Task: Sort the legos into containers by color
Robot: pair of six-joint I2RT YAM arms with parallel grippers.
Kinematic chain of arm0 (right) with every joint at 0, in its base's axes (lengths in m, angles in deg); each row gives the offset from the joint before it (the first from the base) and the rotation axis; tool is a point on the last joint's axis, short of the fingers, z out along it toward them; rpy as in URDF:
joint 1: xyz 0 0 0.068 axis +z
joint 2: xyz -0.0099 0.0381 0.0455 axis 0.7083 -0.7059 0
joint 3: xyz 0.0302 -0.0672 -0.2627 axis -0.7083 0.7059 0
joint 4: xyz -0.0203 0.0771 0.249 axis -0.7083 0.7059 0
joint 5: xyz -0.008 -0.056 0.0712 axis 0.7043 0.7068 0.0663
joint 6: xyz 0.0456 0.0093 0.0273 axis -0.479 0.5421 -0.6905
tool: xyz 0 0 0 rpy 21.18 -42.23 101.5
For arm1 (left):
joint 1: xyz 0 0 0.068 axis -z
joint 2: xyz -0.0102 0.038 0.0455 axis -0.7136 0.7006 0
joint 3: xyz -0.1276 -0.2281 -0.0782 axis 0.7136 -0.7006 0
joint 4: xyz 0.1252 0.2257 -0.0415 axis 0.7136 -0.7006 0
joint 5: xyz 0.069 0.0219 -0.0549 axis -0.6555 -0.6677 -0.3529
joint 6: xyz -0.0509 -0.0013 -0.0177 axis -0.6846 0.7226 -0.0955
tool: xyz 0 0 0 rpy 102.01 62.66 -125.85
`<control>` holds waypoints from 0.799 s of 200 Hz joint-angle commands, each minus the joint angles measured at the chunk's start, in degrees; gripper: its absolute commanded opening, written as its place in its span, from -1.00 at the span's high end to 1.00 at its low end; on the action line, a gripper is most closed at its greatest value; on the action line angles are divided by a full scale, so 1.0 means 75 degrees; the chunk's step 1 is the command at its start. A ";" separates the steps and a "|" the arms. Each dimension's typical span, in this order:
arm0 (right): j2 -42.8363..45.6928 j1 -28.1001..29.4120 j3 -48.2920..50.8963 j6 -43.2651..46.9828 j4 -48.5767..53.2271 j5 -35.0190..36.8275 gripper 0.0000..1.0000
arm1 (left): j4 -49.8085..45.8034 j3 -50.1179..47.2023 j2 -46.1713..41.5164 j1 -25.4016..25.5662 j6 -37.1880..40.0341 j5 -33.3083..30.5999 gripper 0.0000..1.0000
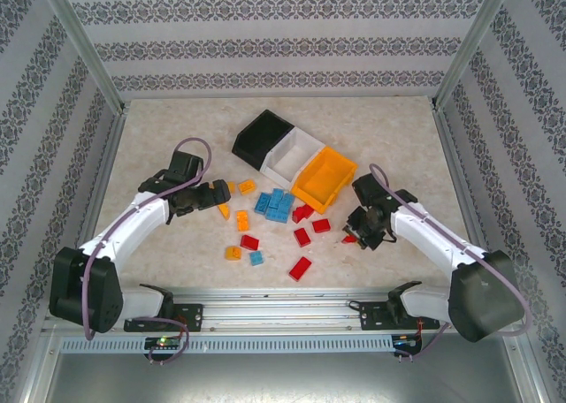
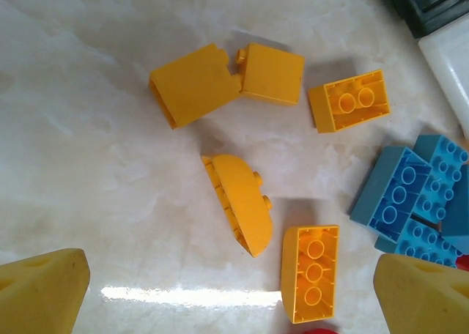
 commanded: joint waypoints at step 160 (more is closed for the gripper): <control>-0.4495 -0.0334 -0.5849 0.2944 0.1035 0.0469 0.50 | -0.0589 0.0463 0.0002 0.0033 0.0417 0.0623 -1.00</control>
